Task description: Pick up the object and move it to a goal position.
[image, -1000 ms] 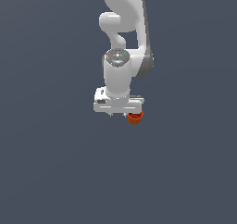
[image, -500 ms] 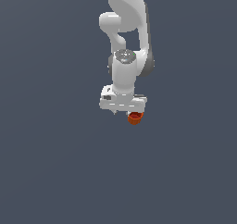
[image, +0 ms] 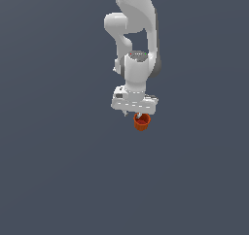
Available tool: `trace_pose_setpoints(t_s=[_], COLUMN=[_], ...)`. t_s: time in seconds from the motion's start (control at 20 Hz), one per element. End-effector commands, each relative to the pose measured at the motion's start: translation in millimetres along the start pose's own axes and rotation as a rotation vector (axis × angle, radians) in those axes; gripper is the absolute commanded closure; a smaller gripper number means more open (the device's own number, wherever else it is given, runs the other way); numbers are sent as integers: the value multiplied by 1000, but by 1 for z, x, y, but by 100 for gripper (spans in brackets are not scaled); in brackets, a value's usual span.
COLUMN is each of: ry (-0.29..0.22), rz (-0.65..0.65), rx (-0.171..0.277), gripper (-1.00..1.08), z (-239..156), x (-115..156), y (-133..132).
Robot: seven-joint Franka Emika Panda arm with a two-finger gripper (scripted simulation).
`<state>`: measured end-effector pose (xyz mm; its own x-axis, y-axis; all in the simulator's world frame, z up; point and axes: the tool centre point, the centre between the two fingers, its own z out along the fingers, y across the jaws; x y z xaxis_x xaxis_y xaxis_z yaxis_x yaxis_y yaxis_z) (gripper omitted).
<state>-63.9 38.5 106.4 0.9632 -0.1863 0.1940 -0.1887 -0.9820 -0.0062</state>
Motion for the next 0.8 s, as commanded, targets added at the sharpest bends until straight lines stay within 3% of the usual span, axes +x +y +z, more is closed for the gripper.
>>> trace_pose_setpoints(t_s=[0.0,0.4,0.75], ry=[22,62,69], rz=[19,54,60], rx=[7,25,29], gripper=[-20,-20,-20], z=[1,2,2], x=[-10,-30,-34], y=[-3,-9,-11])
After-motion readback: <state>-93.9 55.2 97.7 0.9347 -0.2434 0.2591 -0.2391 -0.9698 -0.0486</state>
